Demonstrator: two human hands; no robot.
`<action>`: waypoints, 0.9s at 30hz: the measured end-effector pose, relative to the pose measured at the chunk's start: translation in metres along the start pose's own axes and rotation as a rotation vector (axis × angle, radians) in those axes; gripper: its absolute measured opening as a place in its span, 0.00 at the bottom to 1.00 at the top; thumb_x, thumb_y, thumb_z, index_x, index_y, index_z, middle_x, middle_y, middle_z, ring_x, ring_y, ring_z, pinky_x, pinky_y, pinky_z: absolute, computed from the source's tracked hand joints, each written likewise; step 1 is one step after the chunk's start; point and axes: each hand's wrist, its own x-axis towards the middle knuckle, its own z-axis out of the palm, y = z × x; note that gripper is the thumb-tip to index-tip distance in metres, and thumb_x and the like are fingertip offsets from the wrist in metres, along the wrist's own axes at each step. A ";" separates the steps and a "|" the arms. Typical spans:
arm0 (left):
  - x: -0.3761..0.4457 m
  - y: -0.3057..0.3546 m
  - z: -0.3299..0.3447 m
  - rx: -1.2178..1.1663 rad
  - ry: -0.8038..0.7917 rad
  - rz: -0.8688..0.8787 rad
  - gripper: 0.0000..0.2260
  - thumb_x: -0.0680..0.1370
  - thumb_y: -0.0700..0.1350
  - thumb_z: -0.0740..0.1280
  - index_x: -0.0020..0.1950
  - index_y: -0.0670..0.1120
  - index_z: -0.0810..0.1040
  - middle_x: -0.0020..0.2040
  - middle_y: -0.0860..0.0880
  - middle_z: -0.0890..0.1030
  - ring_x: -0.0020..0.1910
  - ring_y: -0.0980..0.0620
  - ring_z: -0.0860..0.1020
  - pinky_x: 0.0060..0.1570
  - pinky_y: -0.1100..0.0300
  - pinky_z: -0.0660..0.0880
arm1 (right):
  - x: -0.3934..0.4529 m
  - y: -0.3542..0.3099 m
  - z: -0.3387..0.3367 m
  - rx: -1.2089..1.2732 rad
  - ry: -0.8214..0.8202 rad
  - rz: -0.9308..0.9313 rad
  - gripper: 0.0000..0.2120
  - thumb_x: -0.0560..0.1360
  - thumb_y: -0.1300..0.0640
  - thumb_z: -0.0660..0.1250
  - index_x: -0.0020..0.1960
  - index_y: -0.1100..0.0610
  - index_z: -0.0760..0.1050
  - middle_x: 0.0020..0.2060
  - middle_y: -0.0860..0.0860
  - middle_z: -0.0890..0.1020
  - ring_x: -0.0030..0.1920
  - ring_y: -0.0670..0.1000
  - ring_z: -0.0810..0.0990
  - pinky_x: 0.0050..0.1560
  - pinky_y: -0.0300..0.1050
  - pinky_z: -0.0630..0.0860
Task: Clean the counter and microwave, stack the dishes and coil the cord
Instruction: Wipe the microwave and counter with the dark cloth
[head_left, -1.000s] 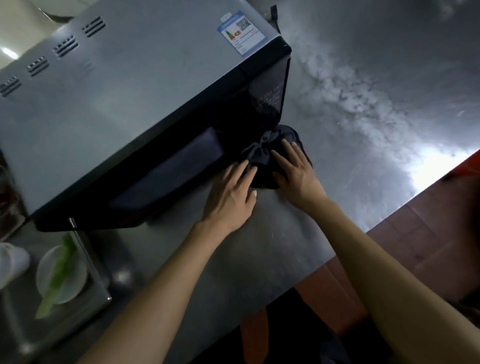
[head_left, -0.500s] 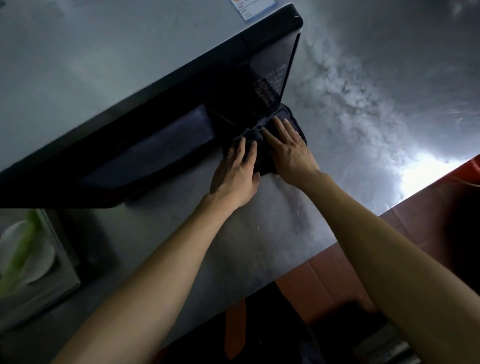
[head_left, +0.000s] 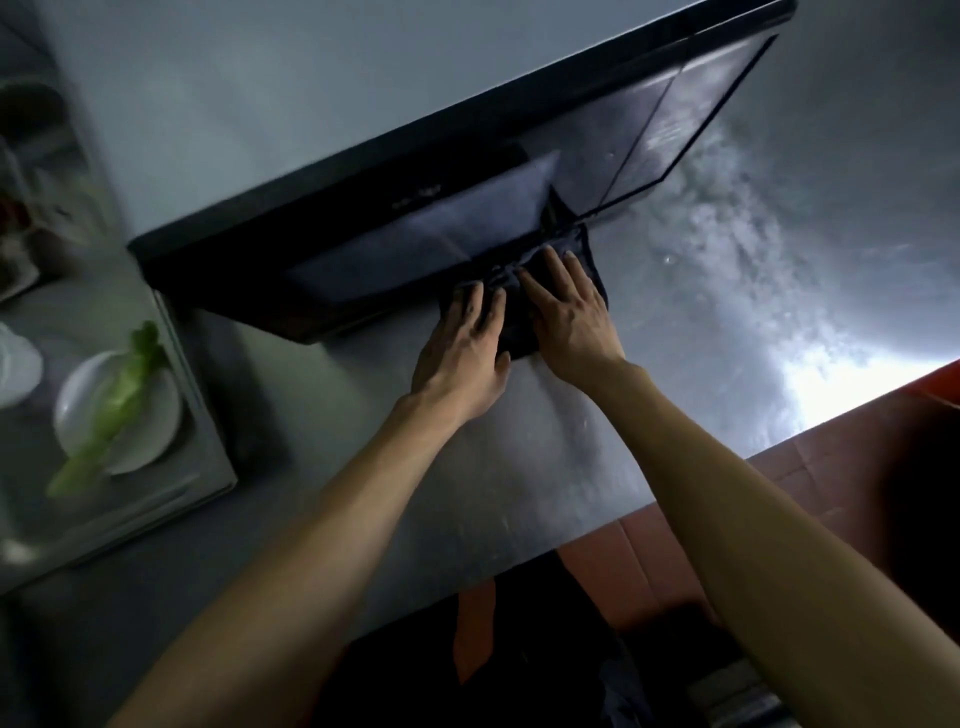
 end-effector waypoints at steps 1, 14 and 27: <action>-0.007 -0.009 -0.001 -0.001 0.000 -0.014 0.34 0.80 0.51 0.62 0.81 0.46 0.49 0.81 0.44 0.48 0.80 0.42 0.47 0.76 0.48 0.57 | -0.001 -0.011 0.004 0.003 -0.005 0.000 0.25 0.83 0.51 0.53 0.80 0.47 0.55 0.81 0.54 0.47 0.80 0.60 0.44 0.78 0.58 0.49; -0.100 -0.123 -0.007 0.000 0.020 -0.171 0.35 0.81 0.53 0.61 0.81 0.46 0.47 0.81 0.41 0.48 0.80 0.40 0.47 0.76 0.47 0.58 | -0.017 -0.144 0.064 0.004 -0.034 -0.120 0.25 0.83 0.49 0.54 0.79 0.49 0.58 0.80 0.58 0.52 0.79 0.61 0.45 0.77 0.61 0.52; -0.159 -0.139 0.008 -0.034 -0.009 -0.218 0.33 0.82 0.54 0.58 0.81 0.46 0.46 0.81 0.40 0.45 0.79 0.38 0.44 0.76 0.44 0.55 | -0.063 -0.181 0.080 -0.078 -0.094 -0.152 0.26 0.83 0.48 0.53 0.80 0.46 0.53 0.80 0.53 0.47 0.80 0.59 0.44 0.78 0.57 0.51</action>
